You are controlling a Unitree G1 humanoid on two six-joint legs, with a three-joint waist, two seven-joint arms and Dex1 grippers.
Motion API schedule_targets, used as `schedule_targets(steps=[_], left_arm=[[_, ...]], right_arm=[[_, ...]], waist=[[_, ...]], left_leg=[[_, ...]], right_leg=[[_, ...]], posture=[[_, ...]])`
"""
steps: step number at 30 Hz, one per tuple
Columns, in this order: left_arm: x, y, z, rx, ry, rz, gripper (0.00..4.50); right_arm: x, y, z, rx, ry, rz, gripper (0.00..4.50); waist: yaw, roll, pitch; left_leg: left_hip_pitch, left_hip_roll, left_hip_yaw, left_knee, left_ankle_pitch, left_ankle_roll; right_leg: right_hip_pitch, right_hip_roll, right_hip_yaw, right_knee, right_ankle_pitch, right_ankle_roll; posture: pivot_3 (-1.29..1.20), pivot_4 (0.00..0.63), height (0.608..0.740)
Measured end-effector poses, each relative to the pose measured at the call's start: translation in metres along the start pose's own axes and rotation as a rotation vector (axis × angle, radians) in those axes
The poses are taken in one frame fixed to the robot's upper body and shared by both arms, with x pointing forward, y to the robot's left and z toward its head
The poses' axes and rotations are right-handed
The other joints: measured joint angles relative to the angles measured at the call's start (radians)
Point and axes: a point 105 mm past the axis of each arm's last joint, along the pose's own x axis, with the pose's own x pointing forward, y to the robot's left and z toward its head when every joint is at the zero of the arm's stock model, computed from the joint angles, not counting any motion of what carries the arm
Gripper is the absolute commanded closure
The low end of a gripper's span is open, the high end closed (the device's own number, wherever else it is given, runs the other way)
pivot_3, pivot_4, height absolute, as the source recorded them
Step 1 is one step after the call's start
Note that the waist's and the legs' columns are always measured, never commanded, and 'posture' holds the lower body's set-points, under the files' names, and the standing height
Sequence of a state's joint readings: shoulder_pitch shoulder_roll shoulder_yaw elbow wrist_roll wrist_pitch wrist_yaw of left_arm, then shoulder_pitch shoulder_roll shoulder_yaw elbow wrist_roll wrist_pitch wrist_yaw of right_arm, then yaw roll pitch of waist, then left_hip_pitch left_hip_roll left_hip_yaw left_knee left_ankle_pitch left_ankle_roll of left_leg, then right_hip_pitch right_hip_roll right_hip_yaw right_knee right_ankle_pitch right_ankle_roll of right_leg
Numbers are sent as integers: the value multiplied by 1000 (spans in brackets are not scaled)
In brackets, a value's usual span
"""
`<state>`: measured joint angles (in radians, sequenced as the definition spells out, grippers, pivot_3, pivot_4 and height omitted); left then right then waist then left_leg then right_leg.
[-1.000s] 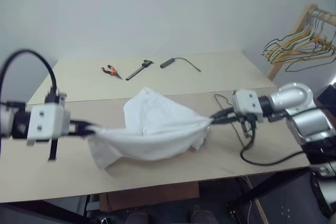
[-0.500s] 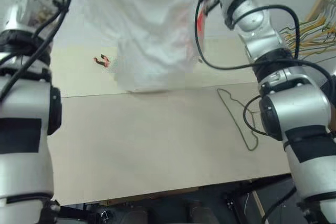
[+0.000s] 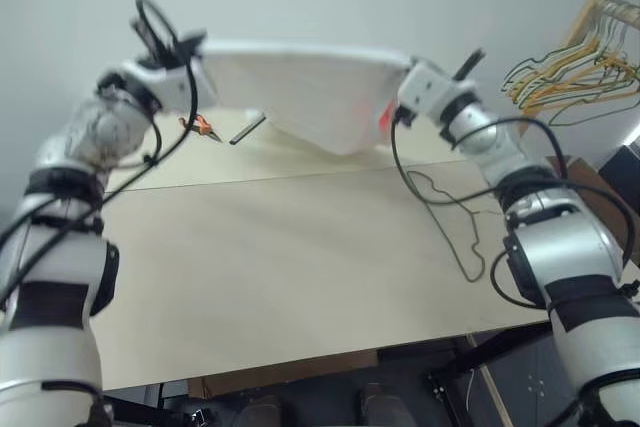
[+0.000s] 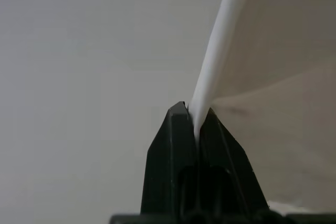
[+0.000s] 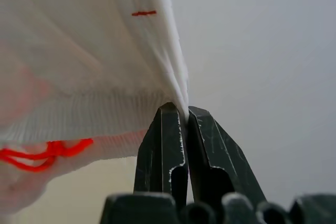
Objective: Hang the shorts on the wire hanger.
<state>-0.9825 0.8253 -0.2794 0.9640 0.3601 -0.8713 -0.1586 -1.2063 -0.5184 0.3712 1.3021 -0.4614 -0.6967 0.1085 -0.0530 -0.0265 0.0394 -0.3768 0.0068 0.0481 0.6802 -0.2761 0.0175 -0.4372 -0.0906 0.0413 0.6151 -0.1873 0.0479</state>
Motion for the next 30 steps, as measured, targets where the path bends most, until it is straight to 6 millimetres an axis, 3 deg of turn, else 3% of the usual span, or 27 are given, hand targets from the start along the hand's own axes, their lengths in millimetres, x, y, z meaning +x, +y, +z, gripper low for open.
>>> schedule_targets(steps=[4,6,10,13,18,25,30], left_arm=[[-45,-53,8,-153,4,-166,4474],[-63,-67,15,-207,25,-255,4474],[-95,-73,27,-243,48,-433,4474],[-129,-94,39,-292,75,-667,4474],[-173,-111,65,-365,88,-992,4474],[-203,-113,105,-436,82,-1243,4474],[-220,-117,138,-531,20,-1321,4474]], right_arm=[[-29,65,-10,-41,-70,266,4500],[-39,86,-9,-40,-101,359,4500],[-50,100,-1,-80,-184,451,4500],[-66,117,4,-128,-259,549,4500],[-91,148,13,-143,-365,666,4500],[-109,154,18,-191,-435,695,4500],[-139,166,18,-166,-464,747,4500]], waist=[[-19,0,0],[-23,0,0],[-17,0,0],[-15,1,0],[-9,0,0],[-15,-1,1],[-14,-1,1]], left_leg=[[0,1,-6,1,0,0],[1,1,-8,1,0,0],[13,1,-8,0,0,1],[26,3,-6,-2,-2,3],[25,5,-1,-1,-2,3],[25,6,2,-2,-2,3],[26,6,2,-2,-3,4]], right_leg=[[-1,-1,2,2,0,0],[-1,-1,3,4,0,0],[10,0,3,7,-1,-1],[23,1,2,-2,-3,-2],[24,2,1,-3,-3,-2],[24,3,2,-4,-4,-3],[25,3,2,-4,-6,-5]], posture=[[99,0,740],[99,0,740],[90,0,740],[81,0,740],[61,7,740],[39,18,740],[32,27,740]])
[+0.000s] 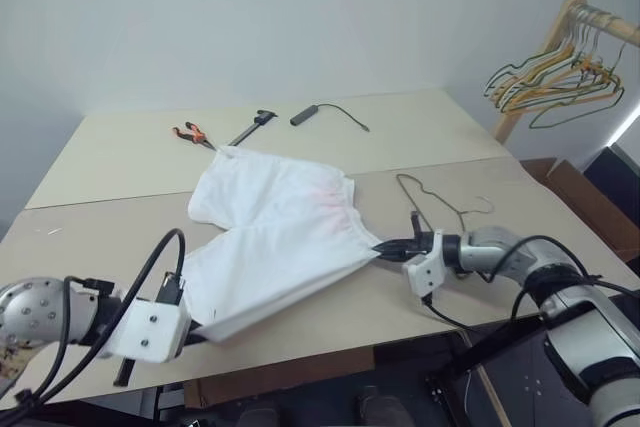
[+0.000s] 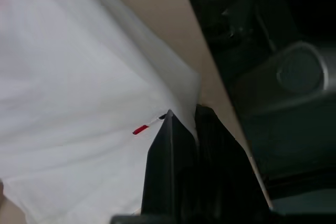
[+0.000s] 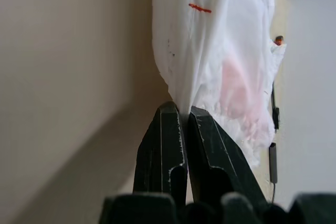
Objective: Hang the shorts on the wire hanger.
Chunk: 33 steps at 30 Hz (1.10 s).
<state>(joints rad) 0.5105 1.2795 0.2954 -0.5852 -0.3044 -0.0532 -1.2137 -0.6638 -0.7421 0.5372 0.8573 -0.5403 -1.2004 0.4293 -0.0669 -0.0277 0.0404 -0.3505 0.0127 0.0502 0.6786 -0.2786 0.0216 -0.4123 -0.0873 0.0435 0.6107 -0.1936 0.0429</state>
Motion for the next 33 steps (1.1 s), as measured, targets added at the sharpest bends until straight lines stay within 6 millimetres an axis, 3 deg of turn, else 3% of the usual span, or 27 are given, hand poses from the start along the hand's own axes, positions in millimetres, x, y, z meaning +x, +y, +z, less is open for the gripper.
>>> schedule_targets(steps=[4,5,10,14,18,19,20,23,25,26,30,33], left_arm=[[3,-18,5,-44,-27,-47,4474],[2,-23,5,-53,-22,-58,4474],[-1,-37,1,-60,0,-104,4474],[0,-47,-4,-65,6,-145,3521],[-3,-48,-18,-75,25,-120,2240],[-4,-48,-21,-78,25,-113,2228],[-6,-46,-23,-77,27,-102,2228],[-21,-31,-34,-82,41,-20,2228],[-32,-13,-36,-62,27,65,2228],[-38,5,-30,-31,-3,137,2228],[-47,55,-4,-12,-168,385,2228],[-43,87,24,-73,-371,505,2228]], right_arm=[[-8,24,20,40,-44,31,4500],[-10,29,26,56,-49,29,4500],[-10,31,41,93,-51,11,4500],[-12,35,39,152,4,12,3283],[-36,35,37,247,72,53,1843],[-41,37,38,276,82,75,1518],[-48,40,40,325,91,92,1518],[-71,39,44,552,134,88,1518],[-83,17,34,685,188,-37,1518],[-92,5,21,752,254,-119,1518],[-107,-11,-15,904,462,-310,1518],[-110,-2,-42,1075,680,-389,1518]], waist=[[3,-1,3],[5,-1,4],[4,-3,10],[10,-4,11],[30,-3,12],[31,-3,12],[37,-4,12],[51,-5,13],[52,-5,13],[52,-5,13],[52,-6,12],[50,-7,12]], left_leg=[[9,1,0,0,-1,1],[14,2,1,-1,-1,1],[30,4,2,-3,-2,1],[31,4,1,-3,-2,0],[29,4,1,-3,-5,2],[30,4,1,-3,-6,2],[29,4,1,-3,-7,2],[29,6,1,-3,-9,2],[29,6,0,-1,-10,2],[29,6,0,-1,-10,1],[29,6,0,0,-10,0],[23,4,2,0,-10,0]], right_leg=[[8,0,0,0,-8,-5],[12,0,1,0,-13,0],[25,-1,3,1,-16,-1],[25,-1,3,2,-16,-1],[23,-2,3,2,-19,0],[23,-2,2,2,-20,0],[23,-2,2,2,-21,0],[22,-2,1,2,-23,0],[22,-2,1,3,-22,0],[22,-2,1,3,-22,0],[21,-2,1,2,-22,1],[19,-1,1,2,-20,4]], posture=[[26,32,740],[25,33,740],[14,40,740],[8,41,740],[12,36,740],[11,35,740],[11,34,740],[8,31,740],[0,29,740],[-7,27,740],[-24,23,740],[-38,16,740]])
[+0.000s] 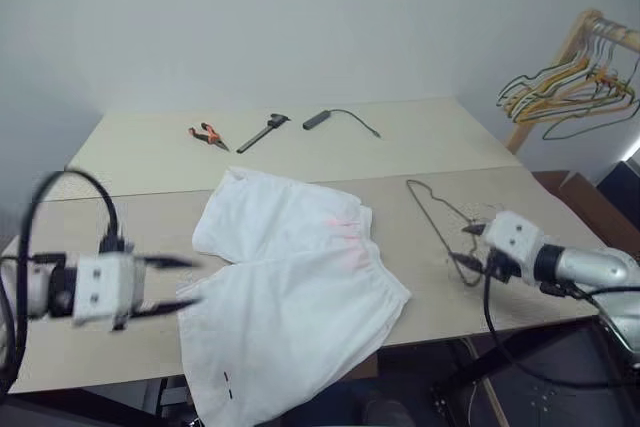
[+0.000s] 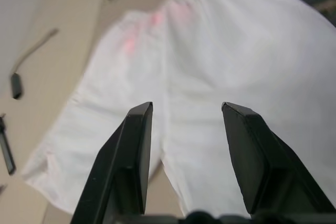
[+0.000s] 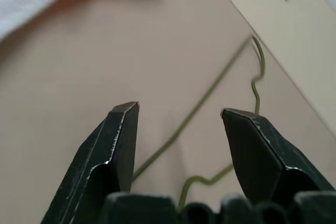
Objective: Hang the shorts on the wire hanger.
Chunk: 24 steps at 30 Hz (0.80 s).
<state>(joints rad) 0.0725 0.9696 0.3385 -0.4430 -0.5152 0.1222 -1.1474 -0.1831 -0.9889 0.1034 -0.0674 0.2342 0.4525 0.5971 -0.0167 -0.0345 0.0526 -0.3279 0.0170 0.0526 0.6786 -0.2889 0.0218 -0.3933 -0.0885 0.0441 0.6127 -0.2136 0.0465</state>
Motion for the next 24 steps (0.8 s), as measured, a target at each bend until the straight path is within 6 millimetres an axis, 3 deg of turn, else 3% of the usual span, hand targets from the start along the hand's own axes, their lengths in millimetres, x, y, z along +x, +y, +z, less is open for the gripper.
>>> schedule_targets(steps=[4,6,9,16,19,22,24], left_arm=[[28,7,23,-90,-141,40,2228],[36,6,29,-126,-171,36,2228],[39,5,32,-131,-176,33,2228],[40,3,32,-137,-173,28,2228],[43,4,33,-132,-183,30,2228],[47,13,34,-116,-206,66,2228],[49,22,37,-111,-231,111,2228]], right_arm=[[12,2,-31,97,260,-77,1518],[15,2,-34,140,307,-83,1518],[16,-1,-39,176,347,-89,1994],[21,1,-49,292,380,-78,4419],[19,-7,-54,285,392,-133,4466],[23,-25,-38,151,293,-251,4466],[20,-48,-10,-78,149,-396,4466]], waist=[[-3,2,-4],[-10,4,-7],[-18,2,-11],[-20,-4,-16],[-21,-4,-16],[-30,-2,-16],[-42,1,-16]], left_leg=[[-17,-2,-1,1,-1,0],[-23,-2,-1,1,-1,0],[-25,-2,-2,1,-1,1],[-20,-2,-2,6,-1,1],[-18,-2,-2,7,-1,1],[-18,-1,-2,7,-1,0],[-19,-1,-2,7,-1,0]], right_leg=[[-15,3,0,0,9,-3],[-20,5,1,-1,10,-4],[-21,6,0,-2,9,-4],[-13,6,-1,-3,7,-1],[-11,6,-1,-2,4,-1],[-11,7,0,-1,5,1],[-13,8,2,-2,7,4]], posture=[[-46,8,740],[-44,4,740],[-44,0,740],[-45,0,740],[-51,0,740],[-65,0,740],[-74,0,740]])
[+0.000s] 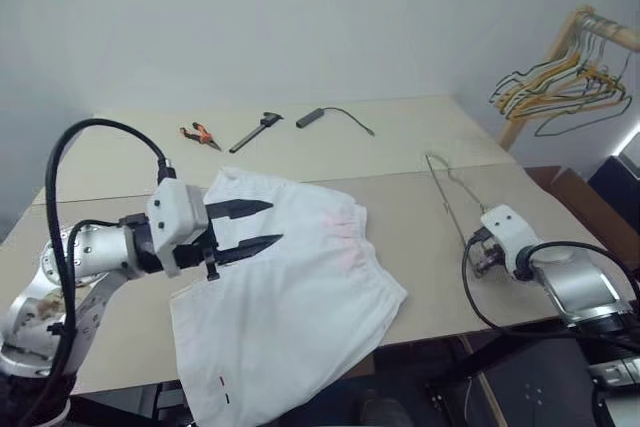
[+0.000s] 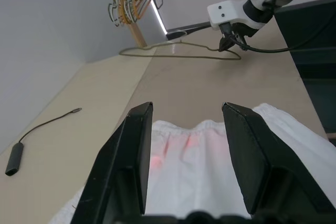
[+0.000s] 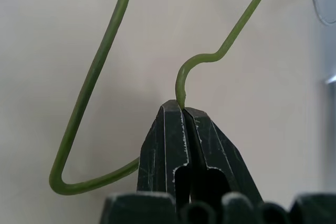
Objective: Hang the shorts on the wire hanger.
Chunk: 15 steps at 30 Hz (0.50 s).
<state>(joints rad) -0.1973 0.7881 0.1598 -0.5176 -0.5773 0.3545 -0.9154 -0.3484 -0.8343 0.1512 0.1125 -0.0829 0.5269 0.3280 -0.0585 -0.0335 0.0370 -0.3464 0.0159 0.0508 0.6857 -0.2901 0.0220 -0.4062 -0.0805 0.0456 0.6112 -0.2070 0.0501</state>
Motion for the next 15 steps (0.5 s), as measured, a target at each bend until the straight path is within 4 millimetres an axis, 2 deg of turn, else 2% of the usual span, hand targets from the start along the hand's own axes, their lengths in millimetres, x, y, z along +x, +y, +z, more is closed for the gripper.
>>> schedule_targets(steps=[2,4,6,8,11,15], left_arm=[[3,11,3,-6,-23,57,2228],[5,26,5,-24,-34,117,2228],[7,43,9,-41,-43,169,2228],[10,57,16,-56,-51,186,2228],[16,65,19,-80,-27,162,2228],[33,65,-7,-192,111,75,2228]], right_arm=[[-8,-20,31,-239,-186,-125,4466],[-20,-30,61,-553,-361,-201,4466],[-28,-28,87,-804,-516,-252,4466],[-31,-18,102,-990,-634,-271,4466],[-31,-1,110,-1129,-778,-271,4466],[-42,-1,140,-1196,-954,-356,4466]], waist=[[-11,2,0],[-17,2,0],[-28,1,0],[-39,1,0],[-49,1,0],[-68,1,0]], left_leg=[[-1,0,0,0,0,0],[-1,0,0,-1,0,0],[-1,1,-1,-1,0,0],[-1,1,-1,0,0,0],[-1,0,0,0,0,0],[-1,0,-2,-1,0,0]], right_leg=[[-1,0,0,0,0,0],[-2,0,0,0,0,0],[-2,1,0,0,0,0],[-2,1,1,-1,0,0],[-2,1,3,-1,1,-1],[-2,1,5,-1,3,-4]], posture=[[-80,0,740],[-84,0,740],[-87,0,740],[-85,0,740],[-85,0,740],[-93,0,740]])
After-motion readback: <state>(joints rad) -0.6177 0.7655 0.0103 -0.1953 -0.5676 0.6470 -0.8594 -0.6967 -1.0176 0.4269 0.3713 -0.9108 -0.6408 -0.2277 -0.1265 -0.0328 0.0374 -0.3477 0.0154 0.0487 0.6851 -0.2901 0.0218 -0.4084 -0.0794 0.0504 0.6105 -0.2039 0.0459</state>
